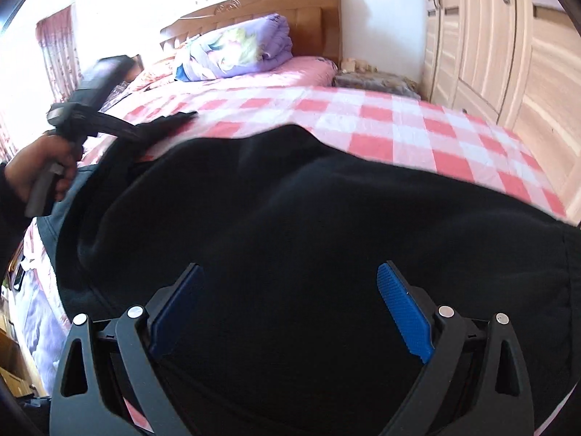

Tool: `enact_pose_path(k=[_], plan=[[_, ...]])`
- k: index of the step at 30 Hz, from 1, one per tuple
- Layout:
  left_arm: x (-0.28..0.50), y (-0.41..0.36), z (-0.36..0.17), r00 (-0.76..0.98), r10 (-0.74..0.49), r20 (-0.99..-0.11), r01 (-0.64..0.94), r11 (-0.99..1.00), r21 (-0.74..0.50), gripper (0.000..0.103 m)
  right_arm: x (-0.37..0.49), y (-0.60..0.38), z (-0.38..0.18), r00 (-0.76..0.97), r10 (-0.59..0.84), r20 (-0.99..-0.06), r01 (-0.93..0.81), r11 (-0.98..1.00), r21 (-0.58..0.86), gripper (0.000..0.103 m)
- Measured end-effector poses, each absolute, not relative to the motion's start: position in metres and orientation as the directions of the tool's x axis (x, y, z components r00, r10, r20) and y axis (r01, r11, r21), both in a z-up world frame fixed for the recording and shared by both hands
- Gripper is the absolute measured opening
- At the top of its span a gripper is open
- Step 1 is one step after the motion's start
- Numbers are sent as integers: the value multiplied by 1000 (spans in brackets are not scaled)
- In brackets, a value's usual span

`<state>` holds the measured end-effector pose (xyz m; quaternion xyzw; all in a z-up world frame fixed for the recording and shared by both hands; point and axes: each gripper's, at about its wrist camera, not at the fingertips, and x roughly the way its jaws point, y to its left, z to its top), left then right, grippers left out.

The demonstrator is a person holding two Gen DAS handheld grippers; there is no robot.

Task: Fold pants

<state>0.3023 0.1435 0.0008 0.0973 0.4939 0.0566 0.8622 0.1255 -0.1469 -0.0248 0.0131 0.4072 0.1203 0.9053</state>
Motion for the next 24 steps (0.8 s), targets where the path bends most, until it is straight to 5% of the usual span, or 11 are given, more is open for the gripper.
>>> enact_pose_path(k=[8,15,17,19,20,24], plan=[[141,304,55,821,63,-568,-242,938,-247,8,131,-161,-36,635,276,-721,-179,961,211,95],[76,380,-43,747,-43,-663,-295,872,-390,18,131,-158,-37,633,275,-724,-187,961,202,97],[73,380,-40,764,-70,-641,-252,883,-396,29,131,-157,-37,632,269,-727,-186,963,194,97],[77,381,-31,778,-65,-625,-248,882,-400,84,132,-157,-38,633,261,-728,-186,965,184,97],[78,381,-24,785,-17,-619,-275,886,-373,94,132,-156,-38,634,259,-729,-186,966,182,97],[95,407,-15,810,-119,-574,-229,838,-496,99,132,-157,-38,636,267,-724,-187,964,190,97]])
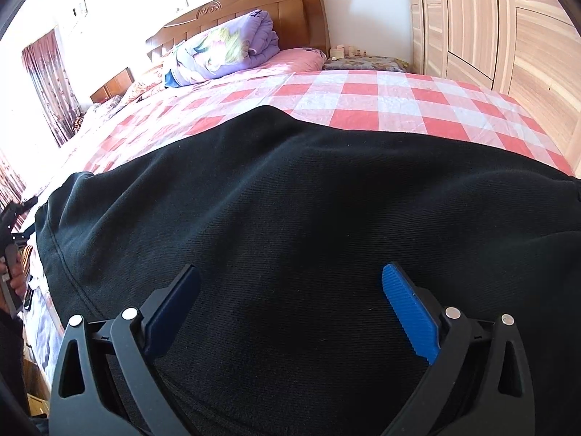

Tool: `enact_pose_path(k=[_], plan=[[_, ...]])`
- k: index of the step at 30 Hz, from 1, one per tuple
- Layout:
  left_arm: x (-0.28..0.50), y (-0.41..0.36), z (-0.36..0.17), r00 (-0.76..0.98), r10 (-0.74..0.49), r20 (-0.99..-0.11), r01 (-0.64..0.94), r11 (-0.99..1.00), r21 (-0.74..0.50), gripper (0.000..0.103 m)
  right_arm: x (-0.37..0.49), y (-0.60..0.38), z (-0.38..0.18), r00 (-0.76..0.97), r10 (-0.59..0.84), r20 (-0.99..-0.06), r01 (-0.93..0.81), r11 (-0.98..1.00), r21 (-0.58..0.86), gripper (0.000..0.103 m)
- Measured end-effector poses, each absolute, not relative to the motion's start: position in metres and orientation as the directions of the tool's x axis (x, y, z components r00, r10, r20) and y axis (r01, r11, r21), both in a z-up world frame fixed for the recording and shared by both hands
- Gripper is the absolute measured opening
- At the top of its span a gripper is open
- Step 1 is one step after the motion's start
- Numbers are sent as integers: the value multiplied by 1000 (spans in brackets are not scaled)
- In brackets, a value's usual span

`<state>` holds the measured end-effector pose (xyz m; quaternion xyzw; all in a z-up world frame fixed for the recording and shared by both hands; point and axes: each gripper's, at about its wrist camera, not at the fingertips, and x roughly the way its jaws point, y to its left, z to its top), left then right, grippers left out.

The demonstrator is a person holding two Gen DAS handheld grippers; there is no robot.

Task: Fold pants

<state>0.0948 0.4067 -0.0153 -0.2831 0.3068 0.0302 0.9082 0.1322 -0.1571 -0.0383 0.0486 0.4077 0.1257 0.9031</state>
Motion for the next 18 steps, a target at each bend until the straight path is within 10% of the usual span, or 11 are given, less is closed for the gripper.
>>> enact_pose_path(k=[6,9,18], plan=[[104,445,-22,839,-264,-477,-201,663,-721,89,132,-157,-38,638,273,-720,-190,962,197,97],[104,443,-17,817,-245,-522,-238,681,-693,6,132,-159,-37,640,285,-714,-190,959,212,97],[61,428,3,834,-34,-550,-301,808,-506,6,132,-161,-38,642,299,-706,-191,954,231,97]])
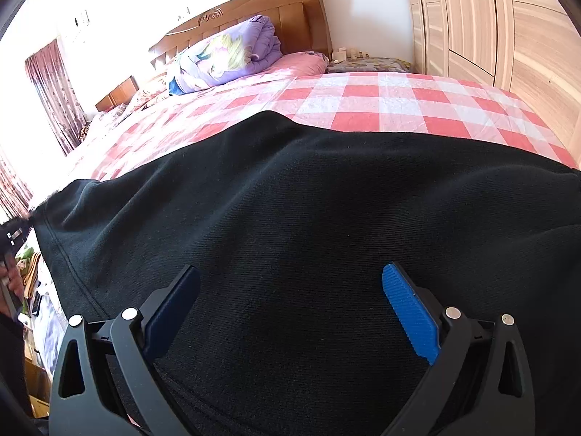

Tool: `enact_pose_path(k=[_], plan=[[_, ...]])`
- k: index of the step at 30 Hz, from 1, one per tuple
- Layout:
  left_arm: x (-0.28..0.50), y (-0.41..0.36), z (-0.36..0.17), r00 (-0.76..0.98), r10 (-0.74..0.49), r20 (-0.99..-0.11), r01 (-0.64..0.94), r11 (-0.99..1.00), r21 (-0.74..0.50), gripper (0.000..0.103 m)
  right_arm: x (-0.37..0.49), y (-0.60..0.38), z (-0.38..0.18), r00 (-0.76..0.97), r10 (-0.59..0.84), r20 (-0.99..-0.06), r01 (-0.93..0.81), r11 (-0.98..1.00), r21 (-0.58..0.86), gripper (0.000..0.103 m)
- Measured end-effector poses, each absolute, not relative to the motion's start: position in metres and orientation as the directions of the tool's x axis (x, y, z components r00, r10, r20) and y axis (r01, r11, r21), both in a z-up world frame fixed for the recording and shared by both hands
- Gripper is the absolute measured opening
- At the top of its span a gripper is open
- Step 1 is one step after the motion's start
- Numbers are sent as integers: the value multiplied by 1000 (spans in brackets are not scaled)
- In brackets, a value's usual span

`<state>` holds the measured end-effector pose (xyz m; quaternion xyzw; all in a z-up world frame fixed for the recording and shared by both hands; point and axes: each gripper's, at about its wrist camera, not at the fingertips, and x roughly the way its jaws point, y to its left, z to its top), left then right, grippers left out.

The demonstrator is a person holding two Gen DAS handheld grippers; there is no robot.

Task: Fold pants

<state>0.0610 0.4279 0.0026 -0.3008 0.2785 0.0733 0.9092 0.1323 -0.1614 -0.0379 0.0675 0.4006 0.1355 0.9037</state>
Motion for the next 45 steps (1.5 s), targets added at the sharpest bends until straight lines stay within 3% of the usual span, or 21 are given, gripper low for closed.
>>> enact_pose_path(k=[2,5,7,9,11,13,18,20,22,26,27,28,30,31,33,34,35,36,37,41,45], plan=[[66,444,-38,761,-100,-641,-349,769,-535,23,133,-161,-38,641,297,-708,-193,955,226,97],[60,449,-48,781,-162,-603,-279,774,-569,42,133,-161,-38,641,298,-707,-192,954,229,97],[48,444,-29,802,-86,-590,-300,797,-525,91,133,-160,-38,642,291,-709,-190,957,221,97],[37,428,3,825,95,-558,-360,848,-389,93,133,-158,-38,643,284,-712,-190,959,211,98],[41,405,30,854,57,-516,-268,900,-344,93,133,-158,-38,642,283,-712,-191,959,209,98],[65,375,47,846,-23,-533,-167,937,-306,94,133,-158,-39,642,286,-711,-192,958,212,98],[164,265,47,715,-160,-680,174,984,-48,94,133,-161,-39,642,302,-705,-196,953,230,98],[191,237,37,647,-213,-732,284,958,-28,89,133,-162,-39,643,310,-700,-197,950,240,98],[220,219,24,557,-259,-789,386,922,-30,76,133,-163,-39,644,316,-697,-197,948,248,98],[229,185,-7,381,-287,-879,567,824,-23,75,133,-165,-39,646,326,-690,-198,945,262,98],[228,179,-16,376,-243,-894,581,814,23,64,133,-165,-39,646,329,-689,-198,944,265,98],[227,177,-22,393,-195,-899,577,813,76,41,133,-165,-39,646,331,-688,-198,943,267,98],[223,176,-24,479,-144,-866,541,825,162,16,132,-166,-38,646,336,-685,-199,941,273,98],[217,176,-19,529,-145,-836,532,824,194,12,132,-167,-38,647,339,-683,-200,940,278,98],[192,169,-9,708,-60,-704,458,798,392,6,131,-167,-38,647,342,-682,-200,939,281,98],[175,164,-6,842,37,-538,322,765,558,4,131,-166,-38,647,340,-682,-199,940,278,98],[168,163,-3,901,84,-425,227,743,630,5,131,-166,-38,647,336,-684,-199,941,274,98],[164,169,-2,933,113,-343,148,748,647,32,131,-165,-38,647,333,-686,-199,942,269,98],[170,178,-3,923,153,-352,114,766,632,97,131,-165,-38,646,333,-687,-200,942,268,98],[187,223,-6,872,242,-425,25,845,534,97,131,-167,-38,647,342,-681,-200,938,281,98],[186,241,-3,801,48,-597,144,952,270,96,131,-164,-38,646,327,-690,-199,945,261,98]])
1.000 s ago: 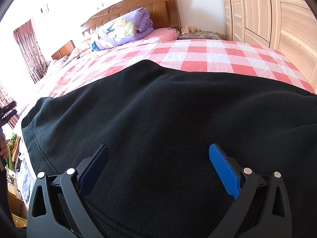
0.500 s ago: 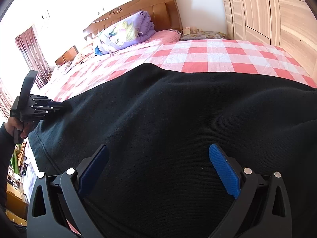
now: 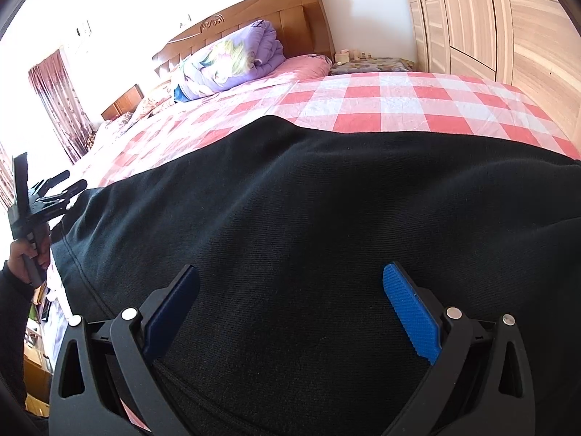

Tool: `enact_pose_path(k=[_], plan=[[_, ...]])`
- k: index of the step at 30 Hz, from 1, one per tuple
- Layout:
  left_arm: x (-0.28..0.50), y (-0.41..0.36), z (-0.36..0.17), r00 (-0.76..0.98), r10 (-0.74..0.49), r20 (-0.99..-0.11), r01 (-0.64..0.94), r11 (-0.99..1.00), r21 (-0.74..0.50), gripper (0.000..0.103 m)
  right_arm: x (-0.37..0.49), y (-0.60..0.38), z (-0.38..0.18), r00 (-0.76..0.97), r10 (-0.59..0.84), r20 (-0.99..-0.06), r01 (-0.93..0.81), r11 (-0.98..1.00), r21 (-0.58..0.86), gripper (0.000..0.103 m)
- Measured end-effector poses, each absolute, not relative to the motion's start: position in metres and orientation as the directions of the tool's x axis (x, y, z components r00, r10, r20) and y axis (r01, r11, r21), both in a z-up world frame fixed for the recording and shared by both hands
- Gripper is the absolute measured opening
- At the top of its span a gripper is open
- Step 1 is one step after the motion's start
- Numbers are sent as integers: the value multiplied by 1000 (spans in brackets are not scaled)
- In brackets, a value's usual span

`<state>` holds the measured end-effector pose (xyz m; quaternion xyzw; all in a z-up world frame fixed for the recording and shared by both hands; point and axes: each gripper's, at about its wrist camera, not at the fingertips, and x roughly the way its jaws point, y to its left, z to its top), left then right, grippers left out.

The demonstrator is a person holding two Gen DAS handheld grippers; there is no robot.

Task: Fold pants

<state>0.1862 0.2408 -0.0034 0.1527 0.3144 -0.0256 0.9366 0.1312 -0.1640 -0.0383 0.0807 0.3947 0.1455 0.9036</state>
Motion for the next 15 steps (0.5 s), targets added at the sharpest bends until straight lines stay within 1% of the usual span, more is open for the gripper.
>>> enact_pose_path(k=[3,4,5,6,8,9,10,11,12,13,14,15], plan=[[182,229,-22,693,-160,-703,303,950,83,95,131,-165,-39,646,329,-689,-200,944,264,98],[184,218,-33,660,-192,-726,328,944,48,93,131,-164,-39,645,327,-690,-200,945,261,98],[183,218,-38,642,-200,-740,331,943,33,91,131,-164,-39,645,326,-691,-200,945,259,98],[190,221,-41,647,-169,-743,305,951,50,87,131,-164,-39,645,324,-692,-200,946,256,98],[205,236,-36,663,-132,-737,251,967,53,86,131,-164,-39,645,322,-693,-200,947,253,98],[215,246,-32,668,-121,-734,221,974,41,81,131,-164,-39,645,321,-693,-200,947,252,98],[226,257,-27,670,-115,-734,195,981,24,72,131,-164,-39,645,321,-693,-200,947,252,98],[234,264,-23,664,-108,-740,182,983,20,66,131,-165,-39,645,322,-693,-200,946,253,98],[243,268,-22,647,-102,-756,189,982,29,53,131,-165,-39,646,324,-692,-200,946,256,98],[249,265,-25,610,-123,-783,235,971,30,51,131,-165,-40,646,325,-691,-200,945,258,98],[251,259,-30,560,-167,-812,301,954,11,51,131,-165,-39,646,327,-690,-200,945,260,98],[250,249,-36,522,-182,-833,358,933,21,53,131,-165,-39,646,328,-689,-200,944,262,98]])
